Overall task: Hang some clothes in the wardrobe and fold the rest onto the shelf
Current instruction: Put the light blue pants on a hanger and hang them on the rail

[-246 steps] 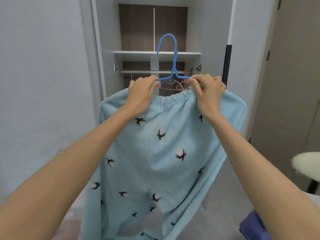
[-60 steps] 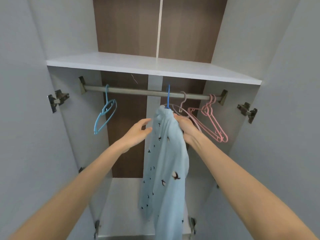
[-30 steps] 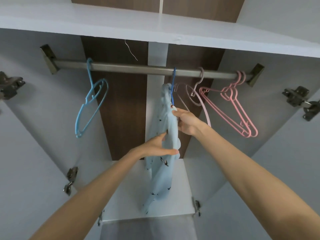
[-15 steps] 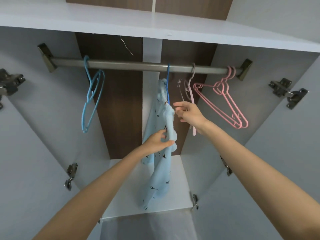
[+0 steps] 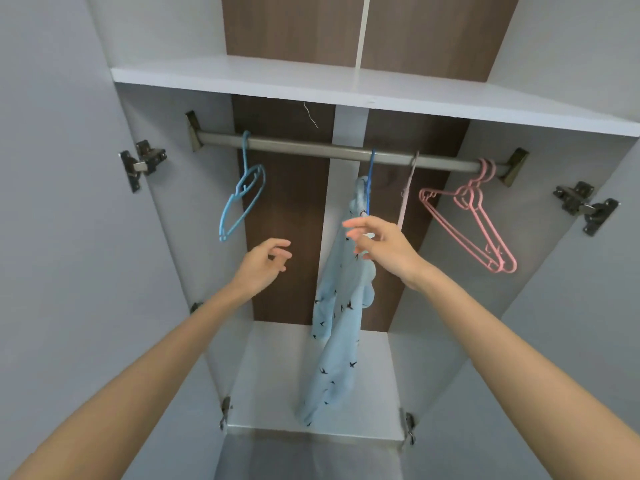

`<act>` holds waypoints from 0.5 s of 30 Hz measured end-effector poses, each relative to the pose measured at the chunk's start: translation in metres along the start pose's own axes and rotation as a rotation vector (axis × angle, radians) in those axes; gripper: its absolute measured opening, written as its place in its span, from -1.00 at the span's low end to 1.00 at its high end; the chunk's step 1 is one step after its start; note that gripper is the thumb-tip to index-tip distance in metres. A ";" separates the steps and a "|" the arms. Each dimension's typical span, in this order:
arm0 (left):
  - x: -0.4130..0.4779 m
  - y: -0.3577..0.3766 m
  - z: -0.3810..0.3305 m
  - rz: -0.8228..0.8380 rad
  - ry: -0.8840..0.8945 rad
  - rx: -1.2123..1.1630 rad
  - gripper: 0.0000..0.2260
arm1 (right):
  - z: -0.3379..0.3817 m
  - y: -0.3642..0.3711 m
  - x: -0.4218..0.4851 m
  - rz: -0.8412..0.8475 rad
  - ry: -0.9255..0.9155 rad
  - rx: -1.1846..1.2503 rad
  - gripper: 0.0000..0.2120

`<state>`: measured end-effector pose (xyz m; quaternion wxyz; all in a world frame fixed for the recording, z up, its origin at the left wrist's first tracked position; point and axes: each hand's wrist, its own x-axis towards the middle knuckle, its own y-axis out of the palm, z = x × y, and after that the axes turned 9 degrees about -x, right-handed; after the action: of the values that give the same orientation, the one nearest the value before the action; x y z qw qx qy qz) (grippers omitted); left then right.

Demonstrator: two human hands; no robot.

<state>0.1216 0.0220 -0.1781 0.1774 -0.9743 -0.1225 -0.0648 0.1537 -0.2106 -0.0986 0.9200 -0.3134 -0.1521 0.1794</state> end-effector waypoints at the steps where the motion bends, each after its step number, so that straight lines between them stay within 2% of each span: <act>1: -0.003 -0.013 -0.004 -0.080 0.026 -0.003 -0.79 | 0.004 0.006 0.000 -0.013 -0.027 0.008 -0.77; 5: -0.007 -0.063 -0.018 -0.422 0.122 0.015 -0.81 | 0.022 0.028 0.009 -0.024 -0.069 0.081 -0.78; 8: 0.013 -0.090 -0.015 -0.567 0.063 0.075 -0.76 | 0.033 0.044 0.024 -0.010 -0.076 0.104 -0.77; 12: 0.051 -0.095 -0.002 -0.386 -0.188 0.124 -0.52 | 0.042 0.064 0.054 -0.010 -0.070 0.115 -0.76; 15: 0.077 -0.083 0.007 -0.245 -0.278 -0.011 -0.48 | 0.044 0.080 0.079 -0.007 -0.055 0.118 -0.74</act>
<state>0.1744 0.1166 -0.1436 0.1444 -0.9526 -0.2633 0.0488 0.1878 -0.0953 -0.1027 0.9331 -0.2529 -0.1674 0.1934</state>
